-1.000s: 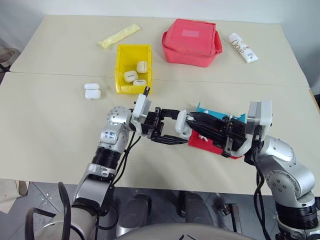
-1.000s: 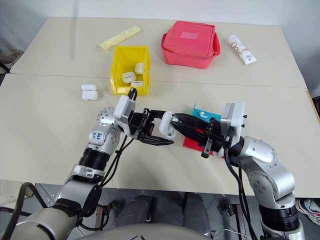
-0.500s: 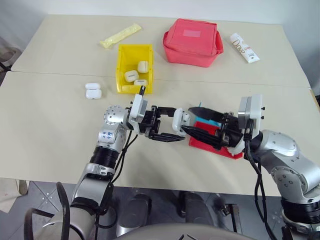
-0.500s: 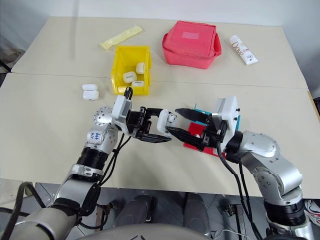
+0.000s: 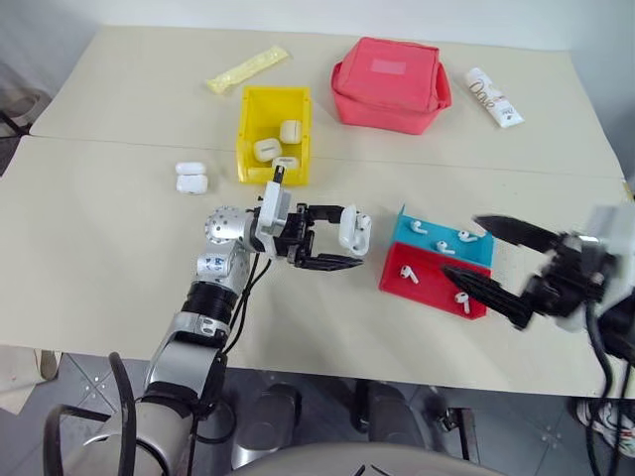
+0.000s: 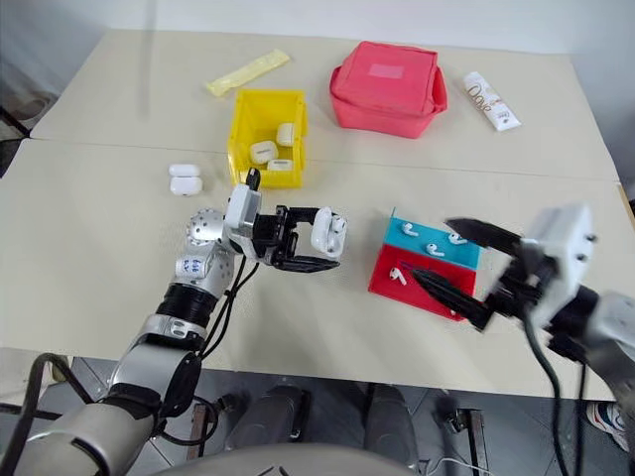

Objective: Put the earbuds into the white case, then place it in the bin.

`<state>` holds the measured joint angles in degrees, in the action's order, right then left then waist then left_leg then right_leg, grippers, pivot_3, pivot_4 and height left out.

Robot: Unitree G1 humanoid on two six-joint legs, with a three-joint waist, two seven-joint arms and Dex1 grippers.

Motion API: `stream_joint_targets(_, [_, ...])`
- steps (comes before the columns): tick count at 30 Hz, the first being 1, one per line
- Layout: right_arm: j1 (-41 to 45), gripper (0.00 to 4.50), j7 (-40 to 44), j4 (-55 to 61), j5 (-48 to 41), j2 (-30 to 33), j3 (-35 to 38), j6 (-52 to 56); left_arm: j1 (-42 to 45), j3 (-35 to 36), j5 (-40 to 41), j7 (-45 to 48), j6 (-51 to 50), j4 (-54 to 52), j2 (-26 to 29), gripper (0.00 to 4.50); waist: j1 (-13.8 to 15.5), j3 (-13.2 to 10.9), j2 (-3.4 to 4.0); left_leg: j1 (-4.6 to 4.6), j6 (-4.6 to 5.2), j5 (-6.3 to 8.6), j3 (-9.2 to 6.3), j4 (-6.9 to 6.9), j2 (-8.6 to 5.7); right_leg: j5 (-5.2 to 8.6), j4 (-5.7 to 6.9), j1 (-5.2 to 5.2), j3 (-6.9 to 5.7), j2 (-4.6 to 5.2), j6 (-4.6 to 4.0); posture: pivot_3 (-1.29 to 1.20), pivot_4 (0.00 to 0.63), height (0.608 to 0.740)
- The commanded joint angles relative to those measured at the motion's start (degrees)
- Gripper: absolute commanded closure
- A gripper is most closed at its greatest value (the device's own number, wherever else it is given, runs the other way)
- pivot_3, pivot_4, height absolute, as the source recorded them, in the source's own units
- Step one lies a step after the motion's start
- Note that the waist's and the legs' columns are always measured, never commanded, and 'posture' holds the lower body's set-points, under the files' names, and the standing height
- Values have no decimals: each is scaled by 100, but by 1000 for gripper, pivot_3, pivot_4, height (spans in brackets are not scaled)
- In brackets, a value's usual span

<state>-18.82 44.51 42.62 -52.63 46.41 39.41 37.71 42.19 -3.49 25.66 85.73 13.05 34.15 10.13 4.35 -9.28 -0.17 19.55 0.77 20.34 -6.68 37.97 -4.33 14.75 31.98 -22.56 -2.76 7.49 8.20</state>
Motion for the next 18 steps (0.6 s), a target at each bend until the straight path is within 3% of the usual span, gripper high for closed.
stream_joint_targets(1, [-941, 58, 427, 119, 147, -227, 1195, -124, 87, 131, 0, -16, 62, -6, 55, 1720, 11, -1, -3, -3, 1, 1, 3, 1, 1, -1, 1, 2, 1, -1, 1, 0, 150, 740])
stream_joint_targets(9, [-2636, 58, 933, 201, 407, -942, 2088, -497, 82, 262, 7, 25, 36, 91, 198, 1720, 1, -4, 0, -19, 17, 15, 21, -2, 5, -4, -9, 4, 17, 0, 4, 0, 150, 740])
stream_joint_targets(14, [-2655, 58, 848, 190, 392, -839, 2034, -578, 120, 312, -4, 22, 28, 112, 225, 1720, 1, -4, 1, -21, 20, 19, 24, -2, 5, -4, -11, 5, 22, 1, 4, 0, 150, 740])
stream_joint_targets(18, [-2055, 58, 556, 119, 396, -208, 1703, -338, 131, 354, 19, 32, 3, 77, 281, 1720, -7, -6, 1, -22, 20, 19, 27, -1, 4, -5, -10, 5, 24, 2, 5, 0, 150, 740])
